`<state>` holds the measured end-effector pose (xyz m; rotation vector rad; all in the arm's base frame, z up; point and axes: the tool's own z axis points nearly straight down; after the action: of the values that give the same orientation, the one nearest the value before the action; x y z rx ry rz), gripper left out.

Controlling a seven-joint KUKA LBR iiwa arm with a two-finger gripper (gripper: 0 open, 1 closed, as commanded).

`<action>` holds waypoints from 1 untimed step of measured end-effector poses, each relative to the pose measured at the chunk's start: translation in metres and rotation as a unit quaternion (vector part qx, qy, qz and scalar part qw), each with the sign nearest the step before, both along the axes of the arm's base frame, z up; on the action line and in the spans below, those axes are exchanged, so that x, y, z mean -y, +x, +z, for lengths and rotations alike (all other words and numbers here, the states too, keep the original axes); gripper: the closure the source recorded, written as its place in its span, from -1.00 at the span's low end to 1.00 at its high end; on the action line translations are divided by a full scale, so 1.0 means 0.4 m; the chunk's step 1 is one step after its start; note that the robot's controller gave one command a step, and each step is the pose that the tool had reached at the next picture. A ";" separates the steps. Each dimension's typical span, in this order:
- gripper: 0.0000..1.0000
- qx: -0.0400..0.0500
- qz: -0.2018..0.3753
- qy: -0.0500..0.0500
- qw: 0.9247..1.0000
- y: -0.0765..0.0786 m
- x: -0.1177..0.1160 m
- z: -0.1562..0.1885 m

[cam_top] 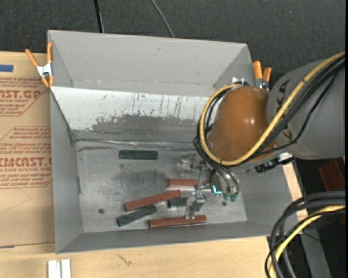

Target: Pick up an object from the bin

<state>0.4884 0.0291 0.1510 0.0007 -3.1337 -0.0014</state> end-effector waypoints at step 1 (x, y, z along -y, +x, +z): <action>-1.00 0.004 0.000 0.000 1.000 0.005 0.000 0.009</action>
Offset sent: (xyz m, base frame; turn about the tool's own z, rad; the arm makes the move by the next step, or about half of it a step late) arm 0.0159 -0.0015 -0.0810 -0.0122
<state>0.4904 0.0291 0.1544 0.0005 -3.1412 -0.0018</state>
